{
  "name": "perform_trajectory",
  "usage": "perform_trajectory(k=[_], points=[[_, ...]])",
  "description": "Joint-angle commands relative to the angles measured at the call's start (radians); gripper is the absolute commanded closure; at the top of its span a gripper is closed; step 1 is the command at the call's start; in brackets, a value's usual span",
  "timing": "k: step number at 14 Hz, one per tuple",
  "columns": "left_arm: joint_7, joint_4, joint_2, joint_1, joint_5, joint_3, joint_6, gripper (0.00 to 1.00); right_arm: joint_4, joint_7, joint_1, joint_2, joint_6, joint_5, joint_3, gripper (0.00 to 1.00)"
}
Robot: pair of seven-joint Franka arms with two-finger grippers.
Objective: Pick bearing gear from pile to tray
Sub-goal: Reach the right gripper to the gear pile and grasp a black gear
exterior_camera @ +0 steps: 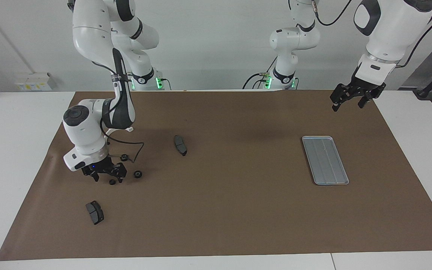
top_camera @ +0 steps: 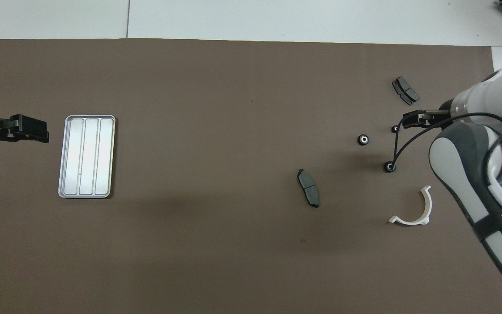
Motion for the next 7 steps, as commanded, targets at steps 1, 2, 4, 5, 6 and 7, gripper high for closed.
perform_trajectory(k=[1,2,4,5,6,7], points=[[0.007,-0.027,-0.024,0.003,-0.012,0.002,0.010,0.00,-0.004,-0.040,-0.011,0.005,0.006,0.007,0.002,0.11],[0.007,-0.027,-0.024,0.003,-0.012,0.003,0.010,0.00,-0.004,-0.040,-0.010,0.004,0.004,0.007,0.002,0.18],[0.007,-0.027,-0.024,0.003,-0.012,0.004,0.010,0.00,-0.004,-0.042,-0.011,-0.005,-0.035,0.007,0.002,0.19],[0.007,-0.027,-0.024,0.003,-0.012,0.002,0.010,0.00,-0.004,-0.042,-0.011,-0.017,-0.066,0.009,0.002,0.19],[0.007,-0.027,-0.024,0.003,-0.012,0.003,0.010,0.00,-0.005,-0.042,-0.011,-0.033,-0.094,0.009,0.002,0.19],[0.007,-0.027,-0.024,0.003,-0.012,0.004,0.010,0.00,-0.008,-0.043,-0.011,-0.036,-0.099,0.009,0.002,0.20]])
